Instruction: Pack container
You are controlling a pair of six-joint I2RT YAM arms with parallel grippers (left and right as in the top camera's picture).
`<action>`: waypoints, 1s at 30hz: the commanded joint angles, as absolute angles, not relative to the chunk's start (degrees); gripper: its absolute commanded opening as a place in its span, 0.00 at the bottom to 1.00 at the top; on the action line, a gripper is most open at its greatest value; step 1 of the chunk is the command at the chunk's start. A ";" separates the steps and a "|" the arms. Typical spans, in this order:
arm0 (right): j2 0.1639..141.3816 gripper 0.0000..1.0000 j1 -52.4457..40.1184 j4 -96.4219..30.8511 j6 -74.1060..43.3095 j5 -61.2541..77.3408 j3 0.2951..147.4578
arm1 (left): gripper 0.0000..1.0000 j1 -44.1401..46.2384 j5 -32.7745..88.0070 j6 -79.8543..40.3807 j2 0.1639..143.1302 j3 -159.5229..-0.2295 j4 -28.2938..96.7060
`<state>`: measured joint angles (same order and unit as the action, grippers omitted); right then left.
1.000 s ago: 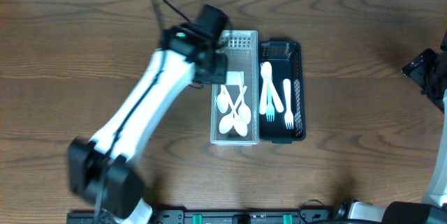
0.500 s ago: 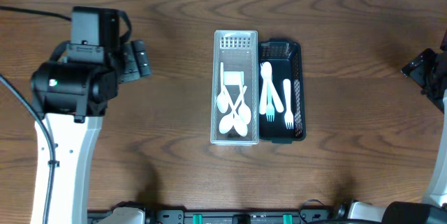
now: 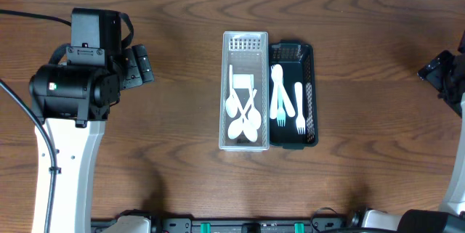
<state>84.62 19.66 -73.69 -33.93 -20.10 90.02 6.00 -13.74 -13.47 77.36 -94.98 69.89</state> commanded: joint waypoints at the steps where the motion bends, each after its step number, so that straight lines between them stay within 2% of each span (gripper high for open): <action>1: 84.66 0.99 20.08 -73.73 -34.68 -20.51 89.91 | 0.98 5.69 -14.63 -13.13 77.10 -95.53 70.06; 15: 83.64 0.99 19.38 -73.73 -34.68 -20.51 89.43 | 0.98 5.69 -14.63 -13.13 77.10 -95.53 70.06; 21: 76.38 0.99 15.97 -73.34 -34.68 -20.56 89.41 | 0.98 5.69 -14.63 -13.13 77.10 -95.53 70.06; 30: 60.10 0.99 5.43 -64.73 -34.65 -28.71 84.20 | 0.98 5.69 -14.63 -13.13 77.10 -95.53 70.06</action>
<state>63.75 7.77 -65.36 -33.95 -24.14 87.26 6.00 -13.76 -13.47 77.36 -94.98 70.02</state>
